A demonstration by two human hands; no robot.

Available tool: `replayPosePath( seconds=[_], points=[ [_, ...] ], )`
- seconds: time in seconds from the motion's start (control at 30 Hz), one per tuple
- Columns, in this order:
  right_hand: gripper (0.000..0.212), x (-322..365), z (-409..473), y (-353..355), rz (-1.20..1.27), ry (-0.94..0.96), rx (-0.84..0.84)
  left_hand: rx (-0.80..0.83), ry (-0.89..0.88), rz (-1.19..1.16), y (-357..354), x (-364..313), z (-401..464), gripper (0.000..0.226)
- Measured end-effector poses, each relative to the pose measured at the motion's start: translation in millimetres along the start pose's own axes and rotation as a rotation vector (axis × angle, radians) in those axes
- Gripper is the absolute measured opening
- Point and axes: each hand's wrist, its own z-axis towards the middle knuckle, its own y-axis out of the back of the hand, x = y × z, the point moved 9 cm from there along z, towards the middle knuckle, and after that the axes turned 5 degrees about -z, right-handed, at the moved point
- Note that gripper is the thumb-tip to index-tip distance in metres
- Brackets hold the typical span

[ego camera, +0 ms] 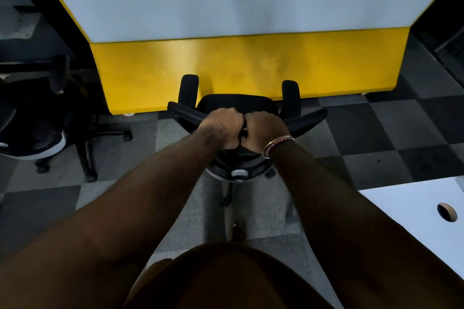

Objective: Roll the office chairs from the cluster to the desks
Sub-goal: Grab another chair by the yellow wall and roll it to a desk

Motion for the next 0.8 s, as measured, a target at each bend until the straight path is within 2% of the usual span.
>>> replayPosePath(
  seconds=[0.03, 0.1, 0.3, 0.57, 0.8],
  points=[
    [0.038, -2.1, 2.3, -6.2, 0.025, 0.013, 0.025, 0.037, -0.008, 0.023, -3.7, -0.7, 4.9, 0.009],
    [0.038, -6.6, 9.3, -16.5, 0.048, 0.049, 0.055, 0.098, -0.022, 0.048, -9.7, -1.9, 17.6, 0.014],
    [0.032, -11.3, 20.4, -18.0, -0.014, 0.089, 0.021, 0.144, -0.046, 0.041, -12.4, 1.0, 35.6, 0.027],
    [0.03, -1.4, 15.8, -18.7, -0.105, 0.025, 0.049, 0.13, -0.087, 0.023, -16.4, 7.7, 25.2, 0.028],
    [0.034, 43.6, 10.1, -19.4, -0.11, -0.085, 0.068, 0.116, -0.108, 0.037, -21.9, 35.6, -4.0, 0.03]
  ],
)
